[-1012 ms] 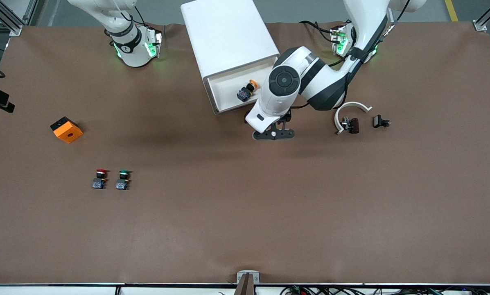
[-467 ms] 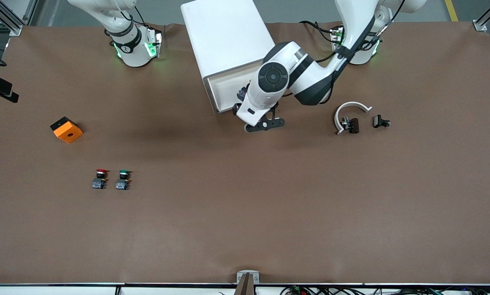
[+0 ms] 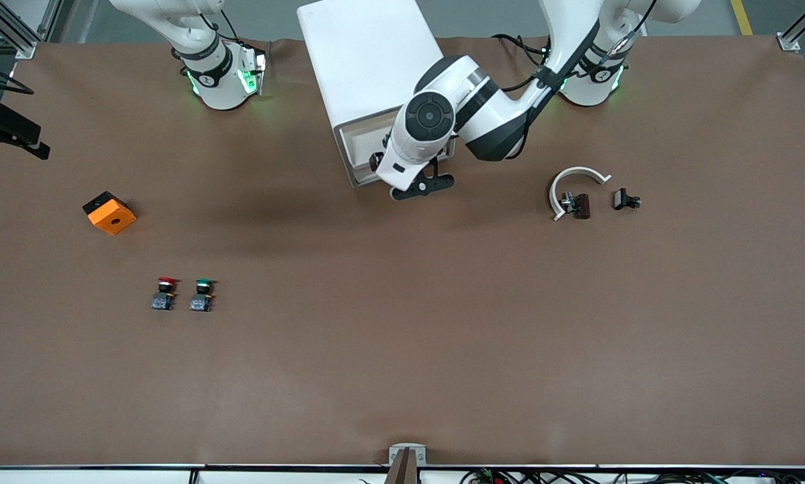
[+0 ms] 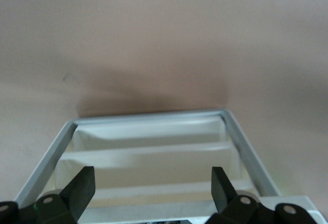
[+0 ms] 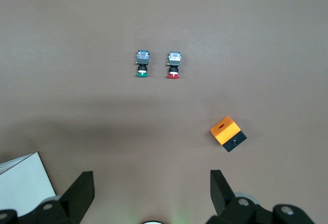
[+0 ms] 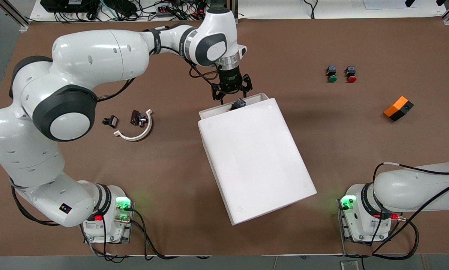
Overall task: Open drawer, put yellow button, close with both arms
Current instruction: 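Push the open drawer shut with the left gripper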
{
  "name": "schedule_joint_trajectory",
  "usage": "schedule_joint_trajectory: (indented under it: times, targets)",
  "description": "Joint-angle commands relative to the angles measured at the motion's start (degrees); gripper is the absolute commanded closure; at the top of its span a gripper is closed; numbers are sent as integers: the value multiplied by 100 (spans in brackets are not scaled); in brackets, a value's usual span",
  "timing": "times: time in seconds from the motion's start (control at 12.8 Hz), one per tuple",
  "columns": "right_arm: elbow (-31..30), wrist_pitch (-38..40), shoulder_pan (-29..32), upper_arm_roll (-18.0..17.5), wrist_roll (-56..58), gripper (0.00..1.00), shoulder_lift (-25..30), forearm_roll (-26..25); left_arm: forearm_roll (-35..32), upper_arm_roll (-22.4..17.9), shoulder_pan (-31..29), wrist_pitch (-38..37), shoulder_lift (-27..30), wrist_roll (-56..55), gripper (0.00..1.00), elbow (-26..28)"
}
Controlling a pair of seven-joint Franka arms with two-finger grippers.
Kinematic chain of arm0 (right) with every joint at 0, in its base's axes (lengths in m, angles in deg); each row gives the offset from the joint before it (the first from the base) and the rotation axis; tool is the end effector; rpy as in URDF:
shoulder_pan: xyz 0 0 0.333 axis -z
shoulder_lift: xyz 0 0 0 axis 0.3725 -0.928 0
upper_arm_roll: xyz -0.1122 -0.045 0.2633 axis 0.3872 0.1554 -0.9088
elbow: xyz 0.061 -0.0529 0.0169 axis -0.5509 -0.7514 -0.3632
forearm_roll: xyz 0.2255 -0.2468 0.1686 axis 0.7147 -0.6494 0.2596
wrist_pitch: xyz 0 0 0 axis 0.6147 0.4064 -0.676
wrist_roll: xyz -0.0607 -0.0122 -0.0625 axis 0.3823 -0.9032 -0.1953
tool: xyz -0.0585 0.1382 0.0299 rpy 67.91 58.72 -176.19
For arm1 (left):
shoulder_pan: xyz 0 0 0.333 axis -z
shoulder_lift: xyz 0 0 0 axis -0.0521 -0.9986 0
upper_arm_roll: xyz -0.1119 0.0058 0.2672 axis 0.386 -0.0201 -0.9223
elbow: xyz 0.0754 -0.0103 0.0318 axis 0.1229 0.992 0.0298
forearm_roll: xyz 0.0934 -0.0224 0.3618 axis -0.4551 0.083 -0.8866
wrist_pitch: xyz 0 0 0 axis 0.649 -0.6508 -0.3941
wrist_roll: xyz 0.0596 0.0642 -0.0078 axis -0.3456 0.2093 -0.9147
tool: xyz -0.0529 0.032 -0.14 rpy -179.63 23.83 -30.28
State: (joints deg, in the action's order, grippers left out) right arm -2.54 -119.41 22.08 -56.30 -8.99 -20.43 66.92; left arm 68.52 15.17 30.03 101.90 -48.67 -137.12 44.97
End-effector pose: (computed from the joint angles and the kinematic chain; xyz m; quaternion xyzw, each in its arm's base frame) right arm 0.4999 -0.0388 0.5875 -0.9999 -0.0073 0.0122 0.0073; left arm 0.3677 -0.5009 0.2955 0.9719 0.1314 -0.1911 0.0405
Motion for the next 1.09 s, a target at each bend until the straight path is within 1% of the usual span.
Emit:
schedule_joint_trajectory:
  times: [0.0,0.31,0.55,0.78,1.01]
  targets:
    - [-513,-201,-162,193,59,0,394,57,420,133,38,-307,44,-118,0,-41]
    - [-574,-192,-127,193,68,0,403,57,957,159,55,-580,44,-127,0,-23]
    - [-583,-192,-135,184,85,0,429,22,1335,177,73,-580,-26,-136,0,3]
    - [-583,-210,-153,176,86,0,456,13,1345,177,108,-589,-123,-144,0,3]
    - [-583,-219,-162,158,164,0,534,13,1249,63,-101,-589,-88,-127,0,-67]
